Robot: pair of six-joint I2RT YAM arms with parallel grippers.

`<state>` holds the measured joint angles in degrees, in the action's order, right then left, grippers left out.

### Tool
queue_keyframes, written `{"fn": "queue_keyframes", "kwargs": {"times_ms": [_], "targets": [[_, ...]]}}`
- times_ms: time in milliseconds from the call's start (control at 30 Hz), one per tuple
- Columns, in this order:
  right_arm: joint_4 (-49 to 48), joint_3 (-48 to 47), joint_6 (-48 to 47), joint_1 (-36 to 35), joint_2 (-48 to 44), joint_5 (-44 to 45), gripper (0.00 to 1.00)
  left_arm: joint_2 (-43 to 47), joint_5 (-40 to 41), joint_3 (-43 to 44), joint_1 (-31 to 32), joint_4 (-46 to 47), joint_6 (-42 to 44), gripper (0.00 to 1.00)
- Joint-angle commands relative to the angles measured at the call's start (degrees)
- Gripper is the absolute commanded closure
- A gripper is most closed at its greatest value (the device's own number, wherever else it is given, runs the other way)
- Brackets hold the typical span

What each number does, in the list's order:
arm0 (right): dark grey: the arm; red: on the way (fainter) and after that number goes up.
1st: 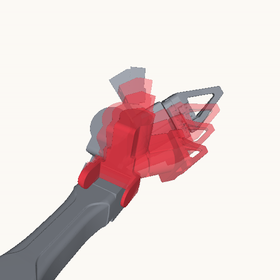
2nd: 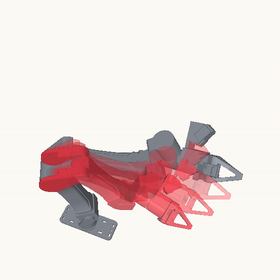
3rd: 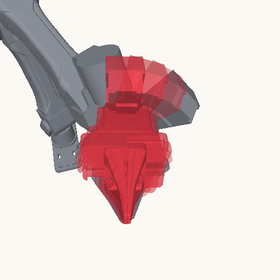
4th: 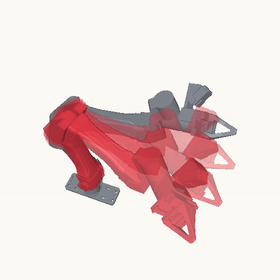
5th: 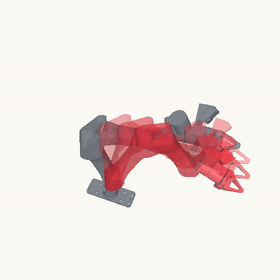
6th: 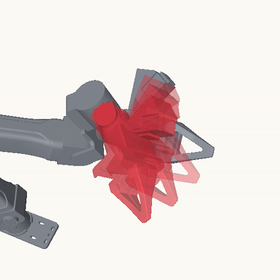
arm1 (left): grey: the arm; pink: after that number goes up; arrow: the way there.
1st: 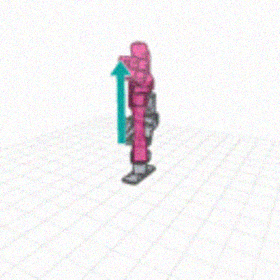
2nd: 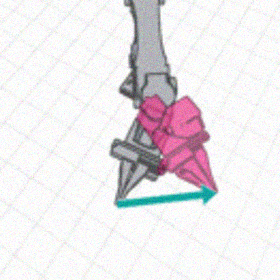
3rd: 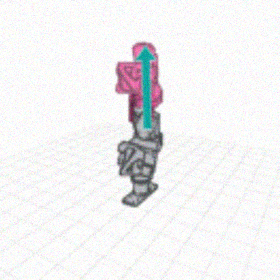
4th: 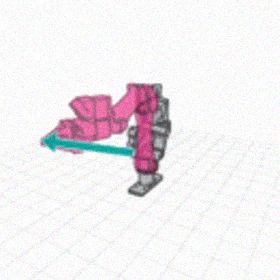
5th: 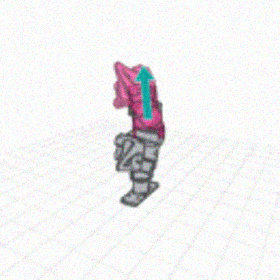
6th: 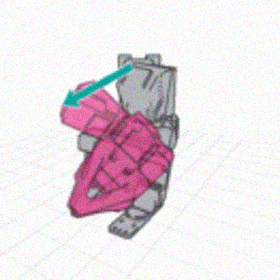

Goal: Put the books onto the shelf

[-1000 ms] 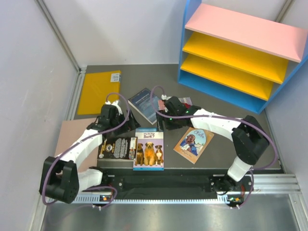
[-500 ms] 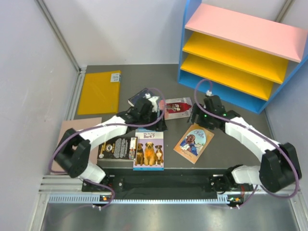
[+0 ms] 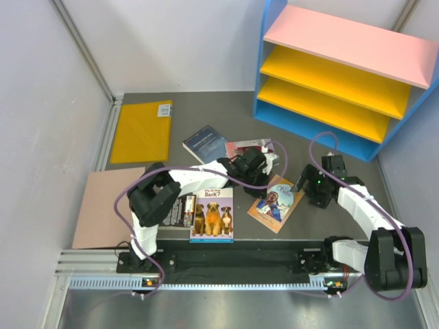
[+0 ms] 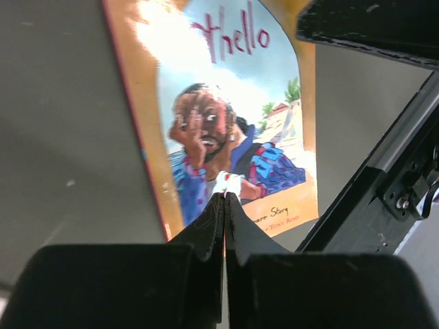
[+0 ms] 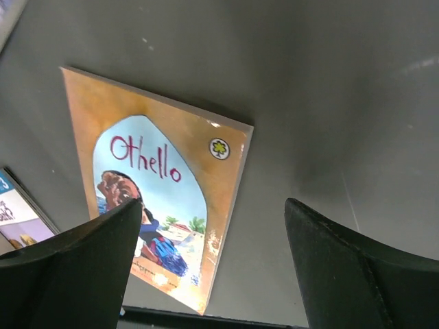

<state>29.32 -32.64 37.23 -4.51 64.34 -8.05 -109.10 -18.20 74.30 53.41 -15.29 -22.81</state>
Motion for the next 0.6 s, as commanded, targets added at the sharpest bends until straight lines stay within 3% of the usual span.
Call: {"fn": "queue_keyframes", "kwargs": {"times_ms": [0,300,567], "targets": [[-2.7,1.3,-0.4,2.2,1.6,-5.7,0.15,-3.1,0.4,5.1,2.3,-4.1,2.8,1.0],[-10.5,3.6,-0.8,2.2,4.6,-13.1,0.17,-8.7,1.1,7.8,3.2,-6.9,2.9,1.0],[-13.1,4.5,-0.9,2.1,2.0,-18.4,0.21,-15.2,8.3,14.4,5.0,-15.6,4.1,1.0]]}}
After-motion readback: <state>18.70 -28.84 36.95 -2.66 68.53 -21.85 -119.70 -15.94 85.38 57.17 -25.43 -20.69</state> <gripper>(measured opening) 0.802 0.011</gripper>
